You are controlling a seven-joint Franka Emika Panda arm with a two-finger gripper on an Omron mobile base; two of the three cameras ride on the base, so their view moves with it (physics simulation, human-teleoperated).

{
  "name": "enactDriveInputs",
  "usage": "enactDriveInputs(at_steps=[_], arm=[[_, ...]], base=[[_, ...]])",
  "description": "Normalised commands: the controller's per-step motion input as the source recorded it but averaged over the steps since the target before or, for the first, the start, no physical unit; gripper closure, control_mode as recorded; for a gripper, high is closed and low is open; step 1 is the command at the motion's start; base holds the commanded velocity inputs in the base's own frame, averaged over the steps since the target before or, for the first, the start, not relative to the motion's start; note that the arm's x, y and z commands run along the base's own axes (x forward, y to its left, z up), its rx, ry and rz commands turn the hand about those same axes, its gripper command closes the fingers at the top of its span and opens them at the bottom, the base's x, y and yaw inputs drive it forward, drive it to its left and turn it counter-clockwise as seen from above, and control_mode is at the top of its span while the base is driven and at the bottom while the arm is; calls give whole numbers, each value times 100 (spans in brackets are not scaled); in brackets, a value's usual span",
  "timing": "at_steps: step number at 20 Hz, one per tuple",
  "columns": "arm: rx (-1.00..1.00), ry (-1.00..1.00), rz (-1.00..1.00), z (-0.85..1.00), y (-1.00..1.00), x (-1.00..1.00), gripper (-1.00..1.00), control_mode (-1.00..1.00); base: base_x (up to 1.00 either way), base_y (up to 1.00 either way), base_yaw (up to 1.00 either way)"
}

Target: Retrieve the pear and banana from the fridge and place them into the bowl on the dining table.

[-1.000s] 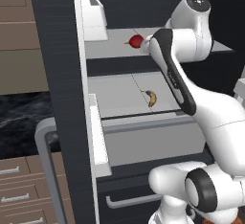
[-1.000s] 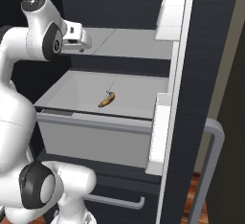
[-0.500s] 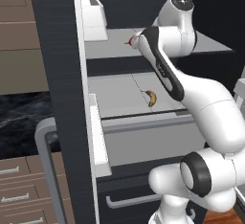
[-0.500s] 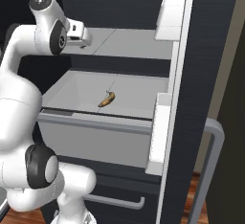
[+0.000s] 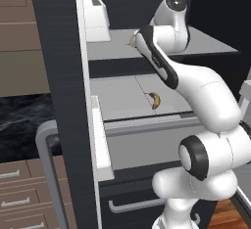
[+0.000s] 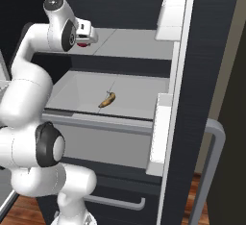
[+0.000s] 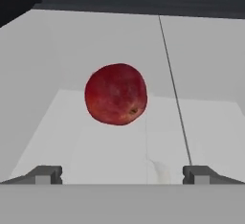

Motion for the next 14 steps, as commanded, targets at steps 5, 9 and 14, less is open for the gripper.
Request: enactDriveInputs(at_steps=[5,9,14], arm=[[0,0,0,-4,6,50,-100,-100],[0,0,0,0,7,37,-100,-100],[0,0,0,-1,6,32,-100,-100]], base=[[0,0,0],[0,0,0],[0,0,0]])
